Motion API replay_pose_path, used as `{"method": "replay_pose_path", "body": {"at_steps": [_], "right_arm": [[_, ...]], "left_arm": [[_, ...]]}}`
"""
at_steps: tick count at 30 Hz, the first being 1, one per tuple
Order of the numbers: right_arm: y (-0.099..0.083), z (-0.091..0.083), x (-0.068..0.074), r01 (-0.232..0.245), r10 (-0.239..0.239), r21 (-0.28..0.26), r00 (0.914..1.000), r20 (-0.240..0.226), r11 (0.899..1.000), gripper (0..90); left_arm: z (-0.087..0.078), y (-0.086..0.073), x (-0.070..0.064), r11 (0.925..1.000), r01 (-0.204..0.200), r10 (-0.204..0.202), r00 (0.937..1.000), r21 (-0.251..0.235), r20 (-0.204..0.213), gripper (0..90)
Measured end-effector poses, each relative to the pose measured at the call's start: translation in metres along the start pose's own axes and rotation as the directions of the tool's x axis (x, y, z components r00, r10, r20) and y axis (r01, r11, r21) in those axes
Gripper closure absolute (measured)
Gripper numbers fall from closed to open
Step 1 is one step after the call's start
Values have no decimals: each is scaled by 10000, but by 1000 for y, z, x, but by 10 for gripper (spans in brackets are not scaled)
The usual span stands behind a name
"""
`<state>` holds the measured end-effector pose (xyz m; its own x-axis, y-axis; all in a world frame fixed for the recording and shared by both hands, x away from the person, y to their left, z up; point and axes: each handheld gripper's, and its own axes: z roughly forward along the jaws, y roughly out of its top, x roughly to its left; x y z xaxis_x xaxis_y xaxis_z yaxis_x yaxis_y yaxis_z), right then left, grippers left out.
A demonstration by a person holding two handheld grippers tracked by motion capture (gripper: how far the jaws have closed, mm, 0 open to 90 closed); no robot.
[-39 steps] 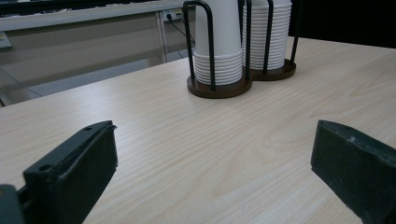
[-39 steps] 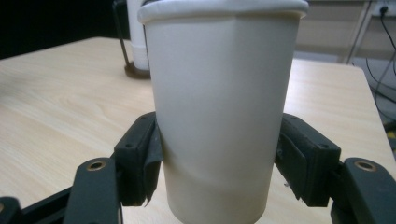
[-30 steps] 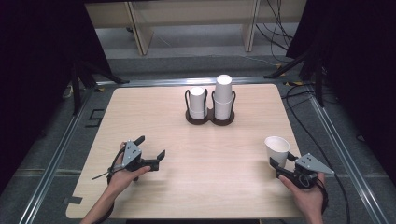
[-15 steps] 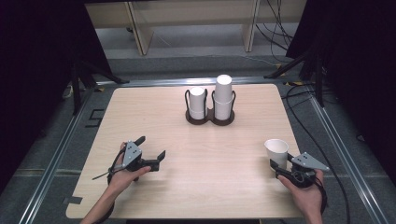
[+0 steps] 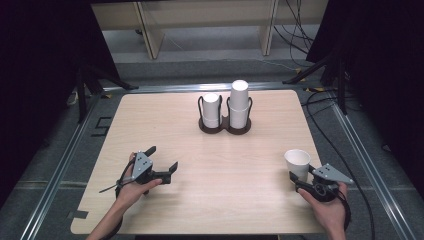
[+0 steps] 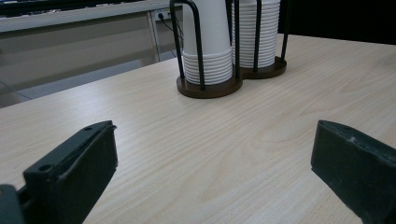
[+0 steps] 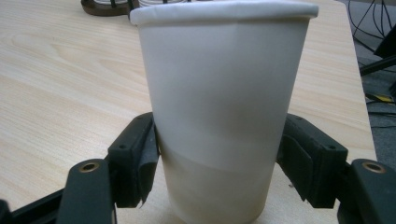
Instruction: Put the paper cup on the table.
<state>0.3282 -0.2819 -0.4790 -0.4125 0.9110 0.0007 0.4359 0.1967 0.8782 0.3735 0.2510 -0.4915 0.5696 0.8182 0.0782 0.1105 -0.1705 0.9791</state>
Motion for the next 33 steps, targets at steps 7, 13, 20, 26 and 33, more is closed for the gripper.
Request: {"method": "replay_pose_path", "body": {"at_steps": [7, 13, 20, 26, 33], "right_arm": [[-3, -4, -1, -61, 61, 144, 10000, 40, 9999, 314], [-7, -5, -1, -83, 81, 327, 10000, 46, 9994, 301], [-6, -7, 1, -134, 133, 257, 9999, 54, 9996, 203], [-6, -10, 1, -56, 55, 71, 9997, 218, 10000, 182], [-11, -16, 3, -263, 266, -120, 9994, 228, 9996, 177]], "left_arm": [[1, 0, 0, 10000, 1, 0, 10000, -55, 76, 1], [-1, 0, 0, 9999, -41, 40, 10000, 135, 23, 1], [0, 0, 0, 10000, -28, 28, 10000, -40, 36, 1], [-2, 0, 1, 9999, -49, 49, 10000, 122, 4, 1], [-3, 0, 2, 9999, -70, 71, 10000, 118, -45, 1]]}}
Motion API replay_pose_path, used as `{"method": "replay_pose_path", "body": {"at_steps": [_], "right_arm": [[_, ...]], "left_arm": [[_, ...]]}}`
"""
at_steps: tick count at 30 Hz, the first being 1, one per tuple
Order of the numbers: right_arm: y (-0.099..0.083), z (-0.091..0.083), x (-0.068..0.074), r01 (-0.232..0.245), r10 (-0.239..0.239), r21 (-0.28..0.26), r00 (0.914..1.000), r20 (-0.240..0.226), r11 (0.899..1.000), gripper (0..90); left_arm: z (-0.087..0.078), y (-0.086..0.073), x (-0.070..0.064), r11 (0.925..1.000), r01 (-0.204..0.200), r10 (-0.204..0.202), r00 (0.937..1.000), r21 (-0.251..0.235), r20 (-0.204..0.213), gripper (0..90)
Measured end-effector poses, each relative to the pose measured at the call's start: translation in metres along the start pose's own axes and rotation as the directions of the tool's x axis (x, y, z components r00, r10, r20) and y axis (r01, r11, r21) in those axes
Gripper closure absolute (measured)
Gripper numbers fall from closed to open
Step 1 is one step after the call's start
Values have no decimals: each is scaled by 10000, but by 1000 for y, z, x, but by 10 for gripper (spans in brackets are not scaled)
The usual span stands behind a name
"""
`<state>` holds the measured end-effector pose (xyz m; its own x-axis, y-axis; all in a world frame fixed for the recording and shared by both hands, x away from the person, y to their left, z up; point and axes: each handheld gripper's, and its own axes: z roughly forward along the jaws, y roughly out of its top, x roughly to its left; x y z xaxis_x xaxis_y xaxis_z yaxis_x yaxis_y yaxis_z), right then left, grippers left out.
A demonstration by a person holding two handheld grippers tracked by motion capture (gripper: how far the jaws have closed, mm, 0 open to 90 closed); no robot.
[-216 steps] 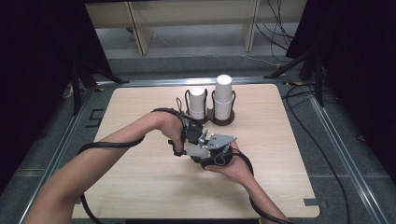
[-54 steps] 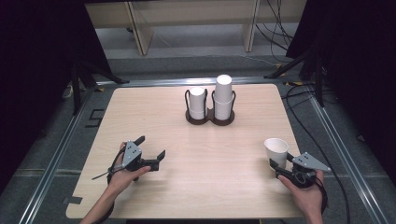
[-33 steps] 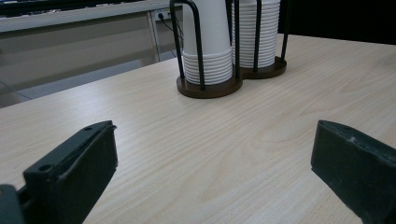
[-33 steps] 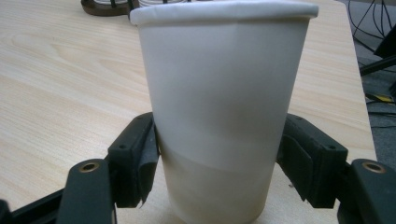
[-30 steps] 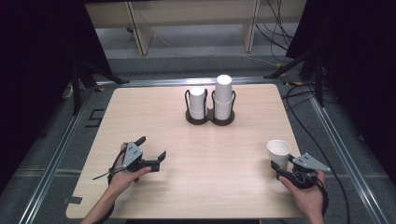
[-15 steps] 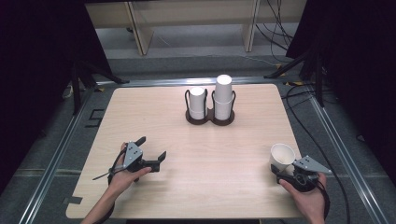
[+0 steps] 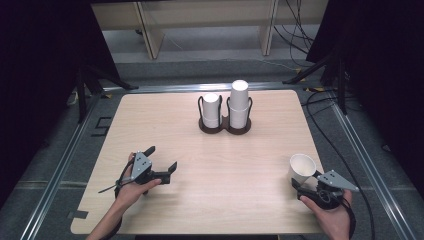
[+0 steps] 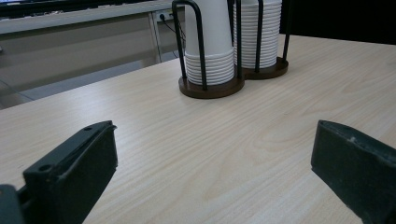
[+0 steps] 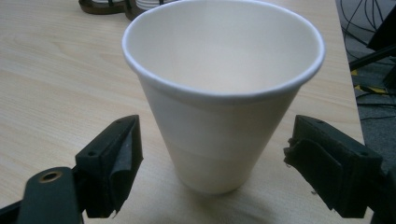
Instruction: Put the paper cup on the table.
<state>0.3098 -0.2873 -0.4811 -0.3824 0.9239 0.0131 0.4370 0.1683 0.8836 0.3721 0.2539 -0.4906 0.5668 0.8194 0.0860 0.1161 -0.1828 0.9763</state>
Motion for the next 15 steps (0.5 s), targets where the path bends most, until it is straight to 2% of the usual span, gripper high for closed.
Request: {"method": "replay_pose_path", "body": {"at_steps": [1, 2, 3, 5, 6, 7, 8, 10, 13, 14, 15], "right_arm": [[-1, -2, 0, -11, 10, 82, 10000, 92, 10000, 177], [-2, -4, 4, -435, 435, 172, 9991, 20, 9989, 177], [-2, -4, 1, -112, 111, 73, 9999, 20, 9999, 177], [-4, -5, 1, -145, 145, 61, 9999, -40, 9999, 177], [-5, -7, 0, -99, 99, 31, 9998, 154, 9999, 177], [-5, -7, 1, -208, 207, 18, 9998, 43, 9998, 177], [-6, -9, 1, -218, 218, -3, 9996, 161, 9998, 177], [-7, -11, 3, -430, 430, -22, 9990, 90, 9991, 177], [-9, -14, 3, -198, 199, -72, 9996, 176, 9998, 177], [-10, -15, 4, -430, 431, -71, 9990, 81, 9990, 177], [-11, -16, 5, -444, 445, -92, 9990, 95, 9990, 177]], "left_arm": [[0, 0, 0, 10000, 15, -15, 10000, -3, -9, 1], [0, 0, 0, 10000, 29, -29, 10000, -5, -15, 1], [0, 0, 1, 10000, 14, -14, 10000, 4, -39, 1], [0, 0, 2, 9999, 55, -56, 10000, -107, -57, 1], [1, -1, 2, 9997, 68, -68, 10000, -248, -24, 1], [-1, 0, 2, 10000, 52, -52, 10000, -32, -76, 1], [-1, 0, 2, 10000, 65, -65, 9999, -39, -78, 1], [0, 0, 1, 10000, 57, -57, 10000, -26, -65, 1], [0, -1, 1, 10000, 17, -17, 10000, 8, -34, 0], [2, -2, 1, 9998, 38, -37, 10000, -172, 43, 0], [2, -2, 1, 9999, 18, -17, 10000, -154, 37, 0]]}}
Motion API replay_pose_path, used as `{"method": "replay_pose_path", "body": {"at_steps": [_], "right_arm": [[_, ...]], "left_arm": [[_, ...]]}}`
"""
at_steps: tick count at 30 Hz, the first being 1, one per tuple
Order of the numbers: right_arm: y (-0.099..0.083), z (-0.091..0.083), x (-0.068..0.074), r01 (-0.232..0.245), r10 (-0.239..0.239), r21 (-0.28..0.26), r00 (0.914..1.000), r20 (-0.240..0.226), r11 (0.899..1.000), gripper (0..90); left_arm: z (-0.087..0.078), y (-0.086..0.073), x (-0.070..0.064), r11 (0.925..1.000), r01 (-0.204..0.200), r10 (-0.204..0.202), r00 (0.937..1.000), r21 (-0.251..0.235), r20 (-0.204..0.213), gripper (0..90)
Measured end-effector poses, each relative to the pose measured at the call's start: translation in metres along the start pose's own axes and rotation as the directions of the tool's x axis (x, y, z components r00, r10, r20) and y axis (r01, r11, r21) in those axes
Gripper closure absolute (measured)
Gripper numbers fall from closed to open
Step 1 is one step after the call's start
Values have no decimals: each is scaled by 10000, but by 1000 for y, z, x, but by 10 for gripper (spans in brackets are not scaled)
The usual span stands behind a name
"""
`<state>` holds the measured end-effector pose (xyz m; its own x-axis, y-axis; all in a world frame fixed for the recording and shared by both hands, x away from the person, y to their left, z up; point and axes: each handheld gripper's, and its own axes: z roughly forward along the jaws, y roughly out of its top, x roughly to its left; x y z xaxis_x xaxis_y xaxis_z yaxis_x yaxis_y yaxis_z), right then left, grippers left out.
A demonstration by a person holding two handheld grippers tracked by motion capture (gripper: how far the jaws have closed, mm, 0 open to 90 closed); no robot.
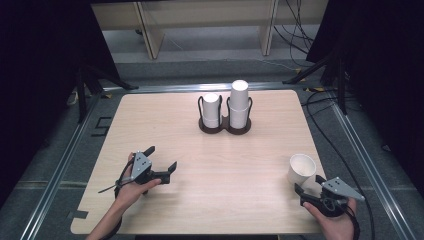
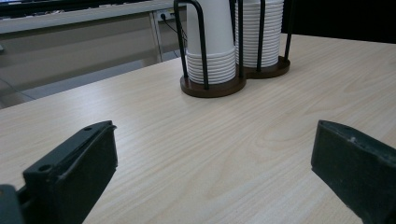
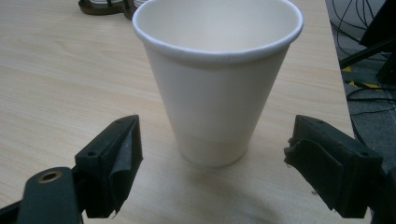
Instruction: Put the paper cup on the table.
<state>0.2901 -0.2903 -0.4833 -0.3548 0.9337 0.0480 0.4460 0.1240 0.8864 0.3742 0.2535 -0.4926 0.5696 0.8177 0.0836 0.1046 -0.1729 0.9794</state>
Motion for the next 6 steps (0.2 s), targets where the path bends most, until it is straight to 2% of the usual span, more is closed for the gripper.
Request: {"method": "replay_pose_path", "body": {"at_steps": [1, 2, 5, 6], "right_arm": [[-1, -3, 2, -187, 186, 139, 9998, 33, 9997, 177], [-1, -3, 0, 92, -92, -86, 9999, 51, 9999, 177], [-3, -6, -1, 16, -14, -182, 9999, 111, 9998, 177], [-4, -8, 2, -511, 511, -26, 9987, 20, 9987, 177]], "left_arm": [[-2, 1, 0, 9998, -37, 38, 10000, 215, -50, 0], [-1, 1, -1, 9998, -23, 24, 10000, 211, -41, 0], [0, 1, -1, 9997, -32, 33, 10000, 231, -26, 0], [0, 1, -1, 9997, -49, 49, 10000, 254, -9, 0]]}}
